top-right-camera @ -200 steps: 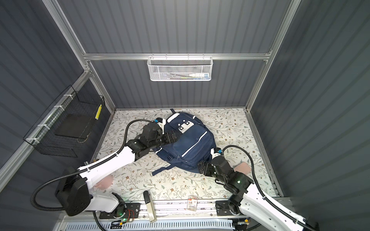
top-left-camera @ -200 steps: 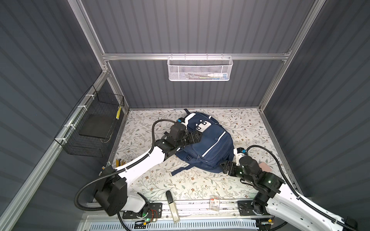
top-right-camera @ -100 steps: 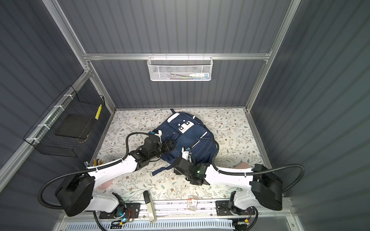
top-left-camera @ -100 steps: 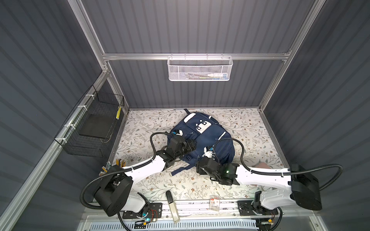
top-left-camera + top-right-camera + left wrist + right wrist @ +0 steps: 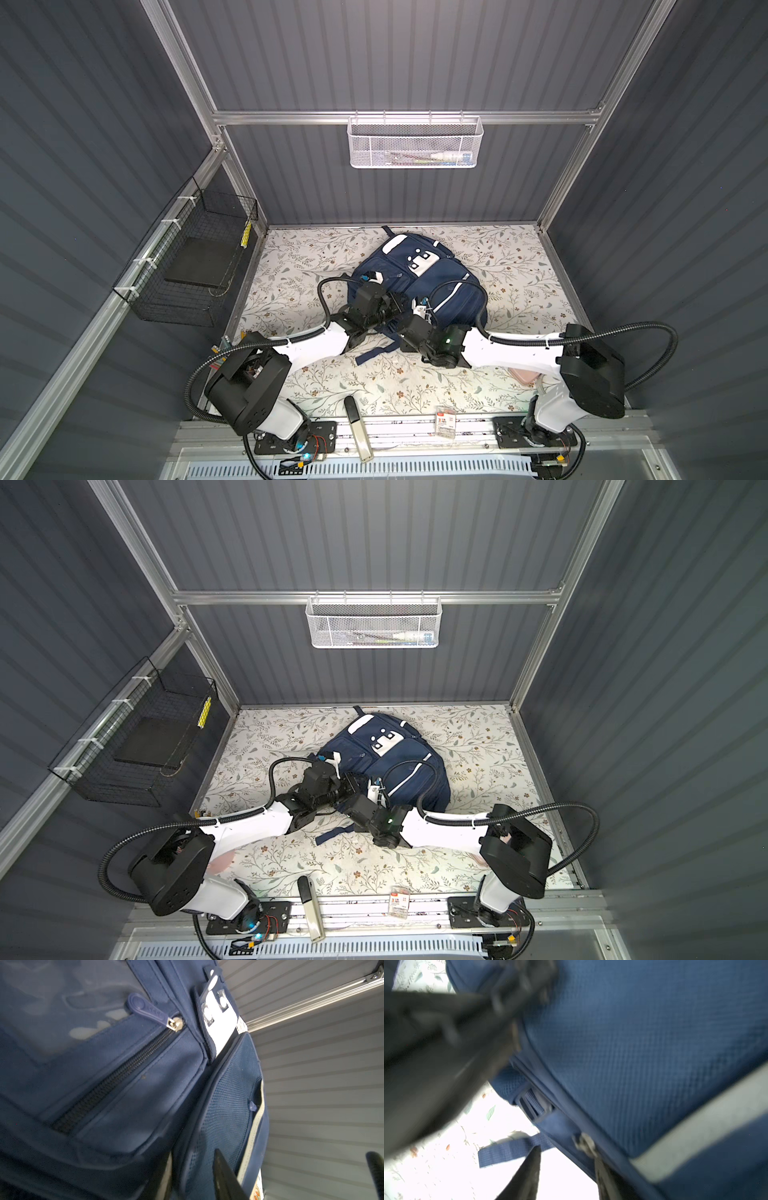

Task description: Pack the student bag

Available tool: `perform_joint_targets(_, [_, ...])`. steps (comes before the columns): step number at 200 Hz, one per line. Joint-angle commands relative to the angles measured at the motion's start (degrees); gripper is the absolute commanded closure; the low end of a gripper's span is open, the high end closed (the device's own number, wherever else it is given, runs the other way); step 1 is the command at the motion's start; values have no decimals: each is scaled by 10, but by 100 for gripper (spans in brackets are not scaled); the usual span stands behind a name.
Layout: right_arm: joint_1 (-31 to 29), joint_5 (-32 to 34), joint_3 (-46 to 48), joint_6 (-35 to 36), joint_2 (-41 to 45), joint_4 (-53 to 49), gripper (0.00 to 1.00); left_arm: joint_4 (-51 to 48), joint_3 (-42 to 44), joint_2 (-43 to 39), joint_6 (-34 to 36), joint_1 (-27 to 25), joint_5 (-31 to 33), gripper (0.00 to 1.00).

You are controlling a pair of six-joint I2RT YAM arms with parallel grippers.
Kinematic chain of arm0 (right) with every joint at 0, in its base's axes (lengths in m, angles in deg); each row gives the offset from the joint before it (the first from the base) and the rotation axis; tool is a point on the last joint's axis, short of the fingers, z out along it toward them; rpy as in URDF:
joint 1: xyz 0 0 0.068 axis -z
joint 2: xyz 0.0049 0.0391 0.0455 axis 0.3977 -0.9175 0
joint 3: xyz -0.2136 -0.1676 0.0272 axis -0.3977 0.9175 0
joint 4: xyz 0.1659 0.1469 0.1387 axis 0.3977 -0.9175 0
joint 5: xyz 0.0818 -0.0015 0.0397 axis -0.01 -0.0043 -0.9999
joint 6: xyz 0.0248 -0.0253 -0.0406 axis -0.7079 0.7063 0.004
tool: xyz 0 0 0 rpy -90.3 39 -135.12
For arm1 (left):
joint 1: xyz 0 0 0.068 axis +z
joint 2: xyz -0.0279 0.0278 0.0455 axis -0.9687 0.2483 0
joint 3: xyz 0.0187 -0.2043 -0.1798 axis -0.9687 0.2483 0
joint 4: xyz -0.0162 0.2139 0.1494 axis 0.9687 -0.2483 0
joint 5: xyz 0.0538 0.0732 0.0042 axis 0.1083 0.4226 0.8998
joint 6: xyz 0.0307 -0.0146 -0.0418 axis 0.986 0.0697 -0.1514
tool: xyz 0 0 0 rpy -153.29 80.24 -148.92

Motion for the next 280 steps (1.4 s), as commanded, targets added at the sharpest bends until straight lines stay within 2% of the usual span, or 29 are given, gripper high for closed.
perform_joint_targets(1, [19,48,-20,25,-22,-20,67,13,12,-16,-12,-2,-19,67])
perform_joint_targets(42, [22,54,-20,29,-15,-38,100,9,27,-31,-11,-1,-12,68])
perform_joint_targets(69, [25,43,6,22,14,-33,100,7,29,-33,-7,-2,-5,68])
perform_joint_targets(94, [31,-4,74,2,72,41,100,8,35,-32,1,-2,1,68])
perform_joint_targets(126, [30,-1,71,6,98,-22,100,2,34,-25,13,-1,21,74])
perform_joint_targets(154, [31,-14,85,12,105,0,100,22,33,-17,8,-2,4,74])
perform_joint_targets(159, [29,-14,83,9,103,0,92,24,34,-15,4,-2,1,74])
perform_joint_targets(168, [24,-7,76,2,98,-2,67,37,41,-16,-4,-2,-4,74])
perform_joint_targets(173, [22,-4,72,0,93,-1,57,42,45,-16,-8,-2,-6,74])
perform_joint_targets(178, [21,-2,68,-2,89,0,51,44,46,-17,-9,-2,-7,74])
perform_joint_targets(185, [21,0,59,-7,81,-6,47,42,47,-17,-9,-2,-9,74])
perform_joint_targets(222, [23,16,10,-18,38,-45,46,46,45,-14,-10,-3,-20,73])
perform_joint_targets(280, [49,38,-7,-39,5,-72,64,63,49,-14,-15,-5,-40,73])
